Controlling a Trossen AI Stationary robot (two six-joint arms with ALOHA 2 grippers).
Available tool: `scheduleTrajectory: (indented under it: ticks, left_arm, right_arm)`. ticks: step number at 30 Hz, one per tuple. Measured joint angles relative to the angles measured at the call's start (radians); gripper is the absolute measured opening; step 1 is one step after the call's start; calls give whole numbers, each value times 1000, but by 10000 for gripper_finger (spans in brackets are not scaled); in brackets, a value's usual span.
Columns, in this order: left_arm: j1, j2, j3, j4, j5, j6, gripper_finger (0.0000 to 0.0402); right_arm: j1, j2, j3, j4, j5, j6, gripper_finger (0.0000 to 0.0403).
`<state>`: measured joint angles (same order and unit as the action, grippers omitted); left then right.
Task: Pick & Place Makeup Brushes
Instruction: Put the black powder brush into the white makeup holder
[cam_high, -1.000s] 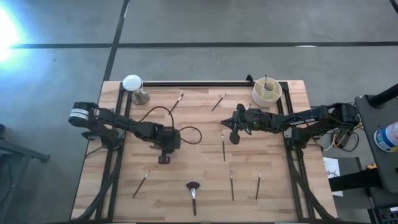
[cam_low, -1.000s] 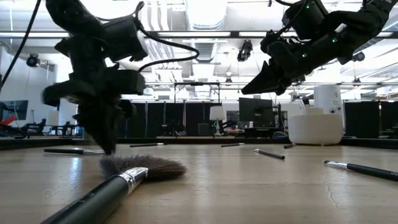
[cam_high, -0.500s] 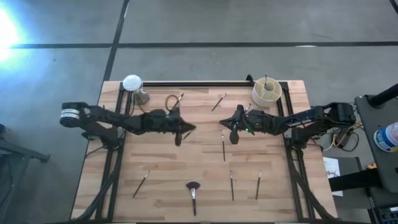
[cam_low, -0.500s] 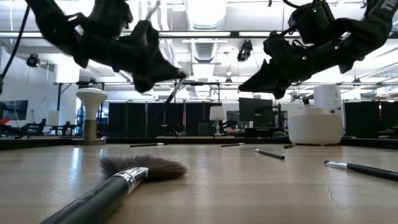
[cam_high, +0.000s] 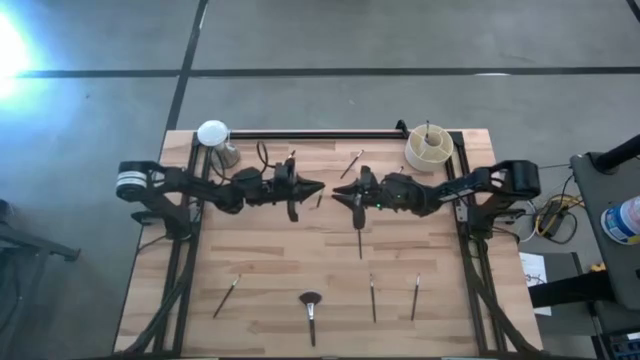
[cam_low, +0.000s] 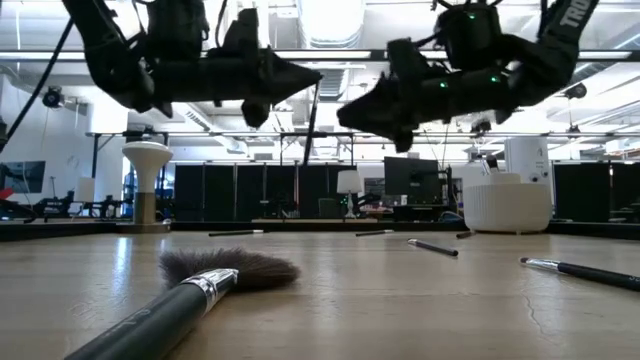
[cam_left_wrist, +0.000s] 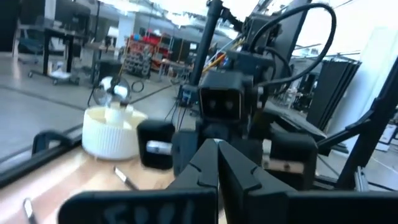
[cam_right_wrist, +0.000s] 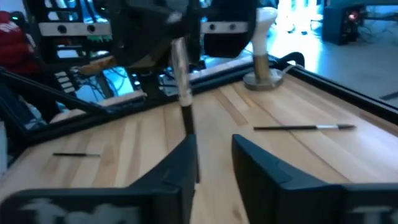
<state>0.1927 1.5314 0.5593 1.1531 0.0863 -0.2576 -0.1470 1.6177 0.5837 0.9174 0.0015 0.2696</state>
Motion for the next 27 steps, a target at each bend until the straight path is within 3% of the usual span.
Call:
scheduleTrajectory:
  ticks: [7, 13, 19, 25, 27]
  left_arm:
    - [11, 9, 33, 1, 27, 40, 0]
    - [18, 7, 40, 5, 27, 51, 0]
    - [21, 7, 44, 7, 27, 59, 0]
    - [24, 4, 43, 8, 15, 29, 1]
    - [32, -4, 43, 6, 26, 0, 5]
  right_arm:
    - [-13, 22, 68, -1, -3, 0, 172]
    - [-30, 35, 127, -1, -2, -24, 174]
    - [-30, 82, 177, -23, -2, -42, 134]
    - [-30, 70, 174, -27, -5, -66, 37]
    - [-29, 54, 166, -31, -3, -71, 21]
